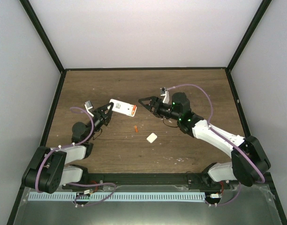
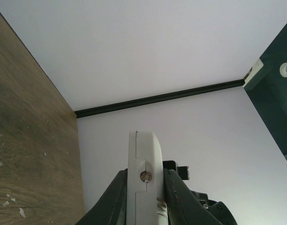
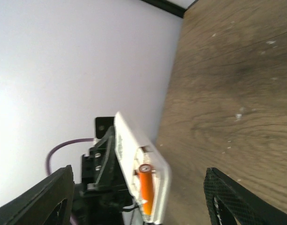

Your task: Load the batteries into the remote control

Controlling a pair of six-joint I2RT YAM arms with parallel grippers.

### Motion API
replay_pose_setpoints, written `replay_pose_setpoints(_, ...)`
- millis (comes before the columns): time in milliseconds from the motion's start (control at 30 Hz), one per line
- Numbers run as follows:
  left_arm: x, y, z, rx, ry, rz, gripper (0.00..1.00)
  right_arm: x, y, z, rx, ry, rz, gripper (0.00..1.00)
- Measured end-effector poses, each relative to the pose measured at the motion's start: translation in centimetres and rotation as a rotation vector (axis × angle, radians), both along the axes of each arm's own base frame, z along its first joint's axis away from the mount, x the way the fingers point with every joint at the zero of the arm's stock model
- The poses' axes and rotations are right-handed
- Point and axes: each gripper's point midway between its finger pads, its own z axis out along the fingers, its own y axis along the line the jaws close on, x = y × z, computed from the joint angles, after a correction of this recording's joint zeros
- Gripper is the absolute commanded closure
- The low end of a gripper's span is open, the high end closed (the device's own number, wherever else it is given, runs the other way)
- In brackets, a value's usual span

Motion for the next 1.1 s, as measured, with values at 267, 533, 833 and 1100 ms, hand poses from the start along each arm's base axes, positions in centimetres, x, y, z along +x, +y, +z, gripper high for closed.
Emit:
replay_pose_setpoints(267, 0.0, 0.0, 0.0, -0.001, -0.001, 0.000, 1.00, -0.6, 1.4, -0.1, 0.070, 0.056, 0.084, 0.34)
replay_pose_setpoints(533, 0.1, -0.1, -0.1, -0.002, -0.001, -0.009, 1.00, -0.2, 2.4, -1.1, 0.101, 0.088, 0.118, 0.39)
replay_pose_setpoints(833, 0.1, -0.2, -0.4, 0.000, 0.005, -0.014, 1.00, -0.3, 3.2, -1.0, 0.171, 0.111, 0.157, 0.48)
replay_pose_setpoints(1100, 0.1, -0.3, -0.1, -0.001, -0.006, -0.017, 1.00, -0.5, 3.4, -0.3, 0.207, 0.106, 0.177, 0.55)
